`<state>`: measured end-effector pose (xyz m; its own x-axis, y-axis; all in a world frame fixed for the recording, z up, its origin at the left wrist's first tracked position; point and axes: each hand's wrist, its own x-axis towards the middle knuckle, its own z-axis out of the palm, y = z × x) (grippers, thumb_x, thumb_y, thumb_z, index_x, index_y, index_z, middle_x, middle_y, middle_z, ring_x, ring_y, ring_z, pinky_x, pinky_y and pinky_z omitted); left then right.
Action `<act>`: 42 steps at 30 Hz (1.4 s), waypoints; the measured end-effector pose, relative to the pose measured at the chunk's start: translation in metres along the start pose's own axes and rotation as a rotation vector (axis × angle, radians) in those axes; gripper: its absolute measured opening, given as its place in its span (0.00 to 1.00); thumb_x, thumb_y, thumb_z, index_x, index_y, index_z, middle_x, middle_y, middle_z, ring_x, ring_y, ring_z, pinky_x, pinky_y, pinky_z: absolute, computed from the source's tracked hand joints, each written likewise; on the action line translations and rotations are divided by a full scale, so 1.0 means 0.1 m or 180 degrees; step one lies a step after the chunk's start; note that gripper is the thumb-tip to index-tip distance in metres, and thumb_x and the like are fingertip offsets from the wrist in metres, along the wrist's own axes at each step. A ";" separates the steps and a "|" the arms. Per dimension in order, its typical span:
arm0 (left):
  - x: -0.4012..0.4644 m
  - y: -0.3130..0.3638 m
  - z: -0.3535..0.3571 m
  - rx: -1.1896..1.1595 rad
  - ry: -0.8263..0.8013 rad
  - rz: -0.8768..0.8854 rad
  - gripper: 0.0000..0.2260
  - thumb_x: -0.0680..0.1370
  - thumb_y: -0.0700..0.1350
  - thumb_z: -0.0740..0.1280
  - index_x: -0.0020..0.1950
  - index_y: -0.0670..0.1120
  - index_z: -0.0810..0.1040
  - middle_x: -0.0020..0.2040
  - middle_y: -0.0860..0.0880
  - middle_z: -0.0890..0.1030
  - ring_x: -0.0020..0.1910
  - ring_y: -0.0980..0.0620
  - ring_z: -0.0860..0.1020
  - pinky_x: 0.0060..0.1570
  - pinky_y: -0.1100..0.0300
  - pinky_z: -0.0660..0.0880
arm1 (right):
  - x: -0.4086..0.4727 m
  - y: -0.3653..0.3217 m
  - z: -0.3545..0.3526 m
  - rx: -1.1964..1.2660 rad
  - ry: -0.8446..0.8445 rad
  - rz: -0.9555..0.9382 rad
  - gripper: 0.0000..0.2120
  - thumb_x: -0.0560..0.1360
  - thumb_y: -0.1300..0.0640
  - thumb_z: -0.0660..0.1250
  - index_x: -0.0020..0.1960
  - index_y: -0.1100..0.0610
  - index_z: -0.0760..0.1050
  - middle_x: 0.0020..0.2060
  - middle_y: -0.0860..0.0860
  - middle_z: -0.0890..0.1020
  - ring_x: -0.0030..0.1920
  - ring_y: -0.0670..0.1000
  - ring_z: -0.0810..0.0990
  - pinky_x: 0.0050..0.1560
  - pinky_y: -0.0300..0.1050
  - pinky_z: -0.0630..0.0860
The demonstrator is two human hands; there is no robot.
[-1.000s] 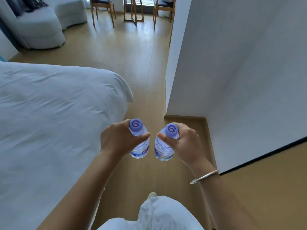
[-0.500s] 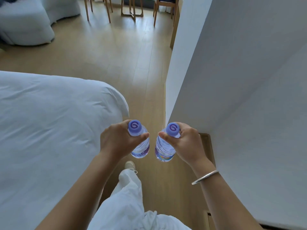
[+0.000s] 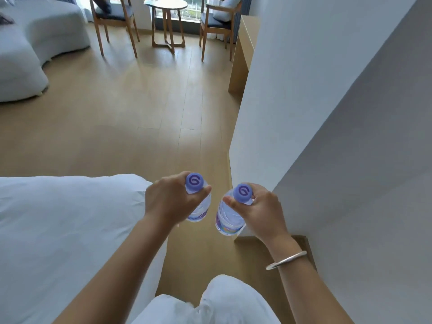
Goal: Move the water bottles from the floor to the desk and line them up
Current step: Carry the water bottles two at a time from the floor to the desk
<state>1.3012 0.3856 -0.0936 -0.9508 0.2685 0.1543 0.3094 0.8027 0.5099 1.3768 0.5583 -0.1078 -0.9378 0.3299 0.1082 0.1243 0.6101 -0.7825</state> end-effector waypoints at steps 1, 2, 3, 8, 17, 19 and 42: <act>0.17 -0.04 0.01 -0.0037 0.0014 -0.0006 0.22 0.67 0.67 0.60 0.46 0.52 0.81 0.38 0.50 0.83 0.39 0.46 0.78 0.37 0.60 0.68 | 0.17 0.00 0.03 -0.0004 0.0007 0.0015 0.10 0.68 0.44 0.72 0.40 0.50 0.76 0.34 0.45 0.79 0.36 0.47 0.77 0.37 0.36 0.72; 0.35 -0.08 0.03 -0.0069 0.0016 -0.0004 0.23 0.67 0.67 0.59 0.46 0.52 0.81 0.38 0.51 0.83 0.37 0.48 0.77 0.36 0.61 0.67 | 0.36 0.01 0.07 -0.0013 0.0009 0.0033 0.11 0.68 0.44 0.72 0.40 0.50 0.77 0.34 0.46 0.80 0.37 0.48 0.78 0.37 0.38 0.73; 0.53 -0.10 0.04 -0.0071 -0.0006 -0.0004 0.23 0.67 0.68 0.60 0.45 0.52 0.81 0.37 0.51 0.82 0.36 0.49 0.75 0.34 0.62 0.66 | 0.54 0.02 0.11 -0.0024 0.0008 0.0048 0.12 0.68 0.43 0.72 0.41 0.51 0.78 0.34 0.46 0.80 0.37 0.48 0.78 0.38 0.41 0.74; 1.46 -0.22 0.28 0.0023 -0.0100 -0.0096 0.17 0.72 0.64 0.66 0.39 0.50 0.79 0.32 0.53 0.76 0.34 0.49 0.72 0.33 0.61 0.63 | 1.46 0.16 0.32 0.0058 -0.0048 0.0021 0.21 0.66 0.36 0.66 0.43 0.53 0.80 0.37 0.46 0.82 0.38 0.49 0.79 0.40 0.49 0.79; 3.43 -0.19 0.67 -0.0369 -0.0112 -0.0318 0.19 0.67 0.65 0.62 0.37 0.50 0.79 0.30 0.53 0.78 0.35 0.49 0.75 0.33 0.60 0.66 | 3.47 0.39 0.38 -0.0129 -0.0149 0.0159 0.16 0.69 0.40 0.70 0.45 0.52 0.80 0.39 0.47 0.82 0.41 0.49 0.79 0.43 0.48 0.77; 3.83 -0.17 0.69 -0.0462 -0.0044 -0.0359 0.18 0.65 0.64 0.62 0.34 0.50 0.77 0.28 0.53 0.76 0.33 0.50 0.74 0.32 0.61 0.66 | 3.86 0.39 0.37 -0.0110 -0.0103 0.0166 0.16 0.68 0.40 0.70 0.45 0.52 0.79 0.39 0.47 0.82 0.41 0.50 0.79 0.43 0.48 0.77; 8.78 -0.37 1.20 -0.0427 -0.0468 0.0326 0.19 0.69 0.64 0.67 0.37 0.48 0.78 0.29 0.51 0.76 0.33 0.49 0.74 0.33 0.58 0.70 | 8.12 0.49 0.92 0.0201 0.0722 0.0792 0.10 0.68 0.46 0.73 0.34 0.43 0.73 0.30 0.42 0.77 0.35 0.44 0.75 0.39 0.45 0.76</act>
<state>0.4563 0.6554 -0.0784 -0.8993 0.4278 0.0910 0.3905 0.6918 0.6074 0.5915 0.7898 -0.1147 -0.7844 0.6191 0.0374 0.3131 0.4474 -0.8377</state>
